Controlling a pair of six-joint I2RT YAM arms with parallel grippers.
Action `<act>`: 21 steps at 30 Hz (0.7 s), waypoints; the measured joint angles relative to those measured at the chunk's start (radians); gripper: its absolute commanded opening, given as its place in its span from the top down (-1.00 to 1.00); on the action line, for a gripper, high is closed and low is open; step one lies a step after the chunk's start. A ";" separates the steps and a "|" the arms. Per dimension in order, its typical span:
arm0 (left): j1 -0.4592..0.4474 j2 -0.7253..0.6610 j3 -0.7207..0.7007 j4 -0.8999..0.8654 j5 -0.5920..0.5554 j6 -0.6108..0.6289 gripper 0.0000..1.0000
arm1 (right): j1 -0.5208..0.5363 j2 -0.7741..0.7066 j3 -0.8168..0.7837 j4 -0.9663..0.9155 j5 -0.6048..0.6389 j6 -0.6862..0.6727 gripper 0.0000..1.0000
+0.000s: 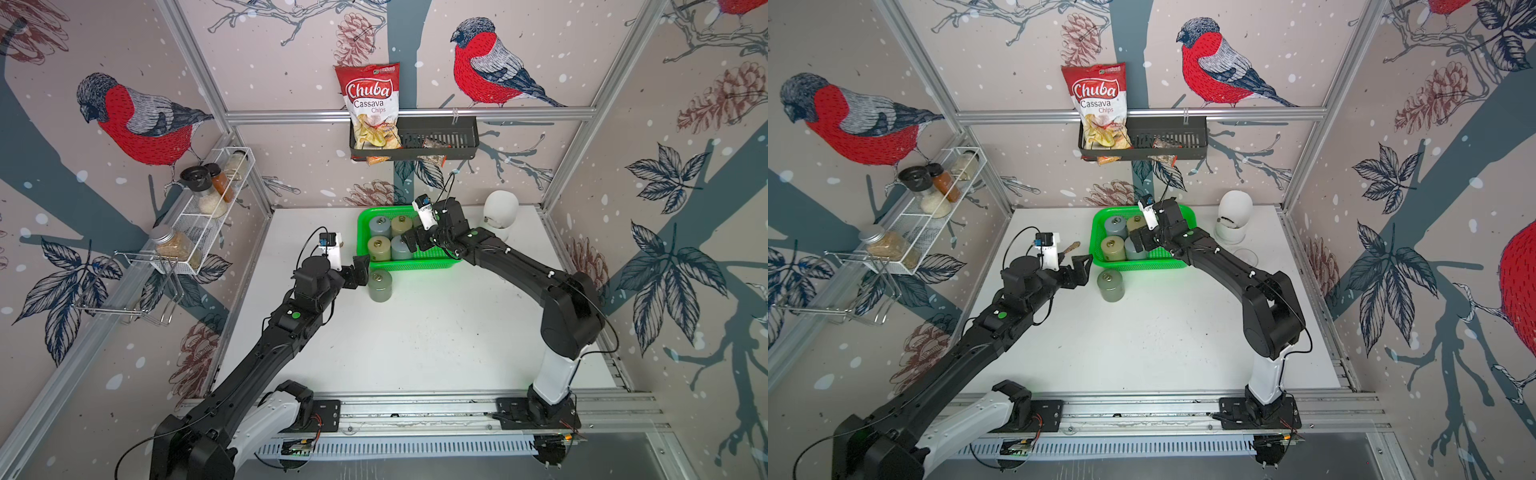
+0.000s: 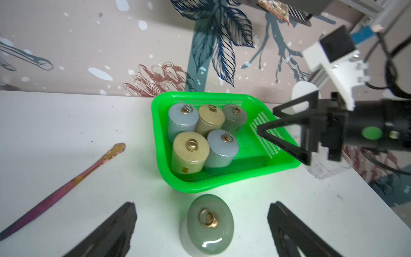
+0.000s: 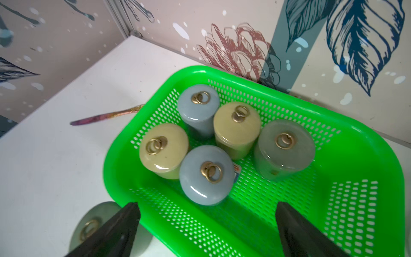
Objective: Take the tea canister out of the basket
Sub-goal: Place the tea canister at the center of the board, then pick up the tea canister from the basket.
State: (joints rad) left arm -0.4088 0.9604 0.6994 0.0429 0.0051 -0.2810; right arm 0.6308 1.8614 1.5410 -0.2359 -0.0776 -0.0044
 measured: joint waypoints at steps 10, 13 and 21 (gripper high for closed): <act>0.000 0.030 0.004 0.000 0.073 0.001 -0.93 | -0.019 0.201 0.202 -0.149 -0.033 -0.091 -1.00; 0.000 0.041 0.007 0.000 0.079 0.001 -0.93 | -0.015 0.259 0.263 -0.178 -0.035 -0.103 -1.00; -0.001 0.058 0.012 0.001 0.097 0.000 -0.94 | 0.002 0.350 0.346 -0.235 -0.039 -0.127 -1.00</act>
State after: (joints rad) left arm -0.4099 1.0180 0.7113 0.0437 0.1020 -0.2806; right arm 0.6331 2.2116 1.8874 -0.4709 -0.1169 -0.1310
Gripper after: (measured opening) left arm 0.968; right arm 0.999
